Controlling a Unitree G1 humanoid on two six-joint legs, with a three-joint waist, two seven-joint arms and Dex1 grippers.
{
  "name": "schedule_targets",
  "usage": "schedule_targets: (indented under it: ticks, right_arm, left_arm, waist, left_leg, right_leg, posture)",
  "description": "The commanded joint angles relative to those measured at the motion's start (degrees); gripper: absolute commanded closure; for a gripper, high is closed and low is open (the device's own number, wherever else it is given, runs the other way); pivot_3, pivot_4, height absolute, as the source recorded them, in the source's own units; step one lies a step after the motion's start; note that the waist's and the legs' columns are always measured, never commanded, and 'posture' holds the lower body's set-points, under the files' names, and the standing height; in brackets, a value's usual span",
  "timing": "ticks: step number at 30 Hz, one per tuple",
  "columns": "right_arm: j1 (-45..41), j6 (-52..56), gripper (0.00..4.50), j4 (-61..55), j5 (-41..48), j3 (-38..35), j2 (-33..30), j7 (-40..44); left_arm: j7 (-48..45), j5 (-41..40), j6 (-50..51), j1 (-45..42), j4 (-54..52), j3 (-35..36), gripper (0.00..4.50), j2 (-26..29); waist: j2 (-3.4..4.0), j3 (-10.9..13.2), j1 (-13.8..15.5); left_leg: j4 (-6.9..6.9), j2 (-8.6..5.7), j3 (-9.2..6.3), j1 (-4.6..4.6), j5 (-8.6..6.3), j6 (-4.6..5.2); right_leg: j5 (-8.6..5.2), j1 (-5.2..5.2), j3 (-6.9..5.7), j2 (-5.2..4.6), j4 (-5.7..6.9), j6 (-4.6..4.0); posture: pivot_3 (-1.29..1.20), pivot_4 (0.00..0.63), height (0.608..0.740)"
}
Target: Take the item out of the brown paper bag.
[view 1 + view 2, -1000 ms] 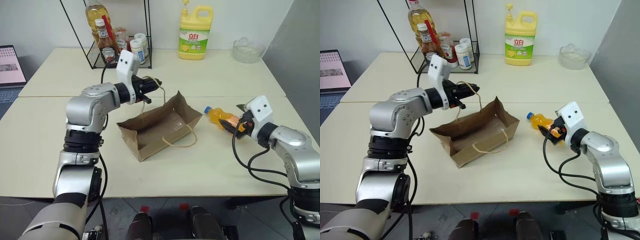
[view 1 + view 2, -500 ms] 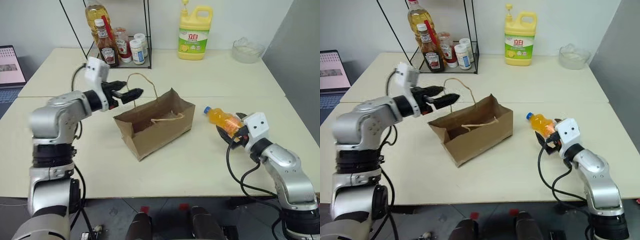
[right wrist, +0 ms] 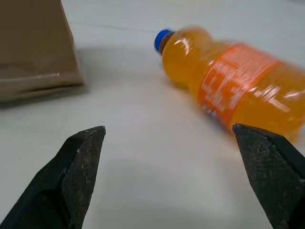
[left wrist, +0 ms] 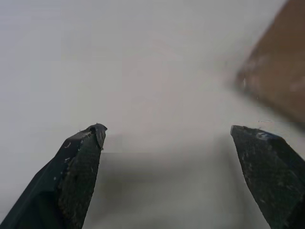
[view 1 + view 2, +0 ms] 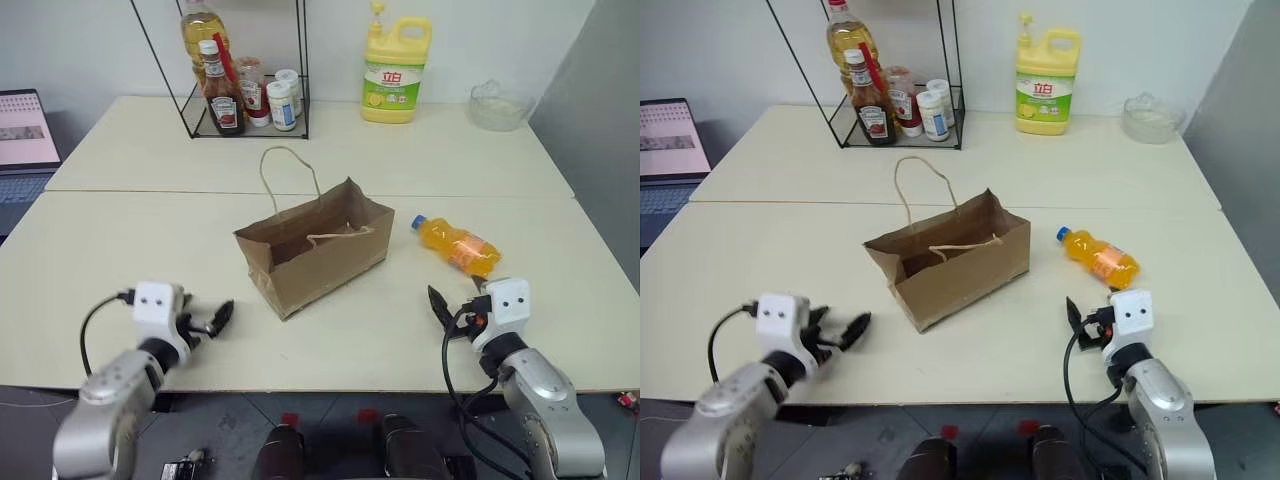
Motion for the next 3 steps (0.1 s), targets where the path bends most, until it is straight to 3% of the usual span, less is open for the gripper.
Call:
schedule_targets:
  ticks: [1, 3]
  right_arm:
    - [0.0, 2.1, 0.0, -2.7, 0.9, -0.1, 0.8, -1.8]
    - [0.3, 2.7, 0.0, -2.8, 0.5, 0.3, 1.2, -2.6]
  left_arm:
    - [3.0, 3.7, -6.0, 4.7, -4.1, -4.8, 0.03, -3.5]
    - [5.6, 6.0, -8.1, 7.5, -5.0, -7.2, 0.03, -6.2]
  waist:
    - [0.03, 0.0, 0.3]
    - [0.05, -0.1, 0.4]
  left_leg:
    - [-0.01, -0.02, 0.02, 0.1, -0.01, 0.01]
    - [-0.03, -0.02, 0.07, 0.17, -0.02, 0.02]
  right_leg:
    - [0.0, 0.09, 0.01, 0.0, -0.05, 0.0]
    - [-0.01, 0.14, 0.05, 0.0, -0.05, 0.0]
  posture:
    - [0.0, 0.15, 0.74]
    - [0.0, 0.15, 0.74]
